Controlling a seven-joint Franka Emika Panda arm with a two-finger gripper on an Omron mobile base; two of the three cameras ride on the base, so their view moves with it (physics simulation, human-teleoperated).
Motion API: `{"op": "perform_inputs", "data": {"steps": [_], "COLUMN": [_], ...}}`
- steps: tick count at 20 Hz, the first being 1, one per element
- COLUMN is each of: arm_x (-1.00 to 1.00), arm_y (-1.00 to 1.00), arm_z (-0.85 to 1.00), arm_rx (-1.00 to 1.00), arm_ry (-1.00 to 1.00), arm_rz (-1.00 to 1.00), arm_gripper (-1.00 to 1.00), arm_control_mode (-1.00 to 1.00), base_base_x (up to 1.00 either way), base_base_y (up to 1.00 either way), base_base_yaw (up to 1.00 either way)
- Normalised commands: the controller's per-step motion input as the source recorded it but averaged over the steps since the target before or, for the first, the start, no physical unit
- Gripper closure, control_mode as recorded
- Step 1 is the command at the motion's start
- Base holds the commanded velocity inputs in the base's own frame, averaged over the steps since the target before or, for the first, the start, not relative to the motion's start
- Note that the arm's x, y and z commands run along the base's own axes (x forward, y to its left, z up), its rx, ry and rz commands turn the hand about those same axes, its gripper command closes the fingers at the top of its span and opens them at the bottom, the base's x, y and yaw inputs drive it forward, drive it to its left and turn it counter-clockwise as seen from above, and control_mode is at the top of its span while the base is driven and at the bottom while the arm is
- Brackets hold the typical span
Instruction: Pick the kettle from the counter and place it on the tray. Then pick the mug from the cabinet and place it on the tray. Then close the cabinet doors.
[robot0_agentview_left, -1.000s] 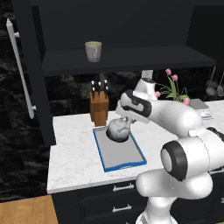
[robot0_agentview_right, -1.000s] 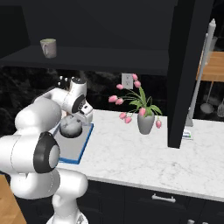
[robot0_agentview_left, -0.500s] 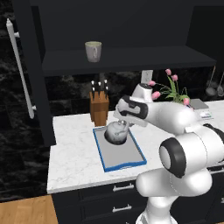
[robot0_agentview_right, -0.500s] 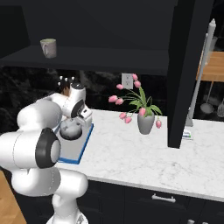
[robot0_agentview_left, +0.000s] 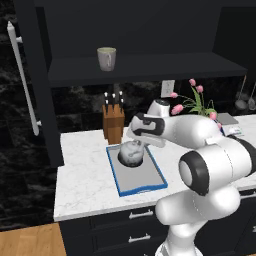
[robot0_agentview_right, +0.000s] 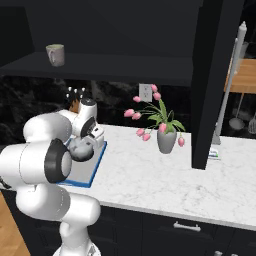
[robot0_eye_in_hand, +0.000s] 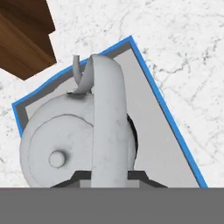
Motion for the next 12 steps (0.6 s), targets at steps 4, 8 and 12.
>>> {"op": "perform_inputs", "data": {"steps": [4,8,12], "arm_x": [0.10,0.02,0.00], "arm_y": [0.11,0.12,0.01], "arm_z": [-0.28,-0.32,-0.15], "arm_rx": [0.00,0.00,0.00], "arm_ry": [0.00,0.00,0.00], "arm_rz": [0.00,0.00,0.00], "arm_gripper": [1.00,-1.00,-1.00], "arm_control_mode": [-1.00,-1.00,-1.00], "base_base_x": [0.00,0.00,0.00], "base_base_y": [0.00,0.00,0.00], "base_base_yaw": [0.00,0.00,0.00]}}
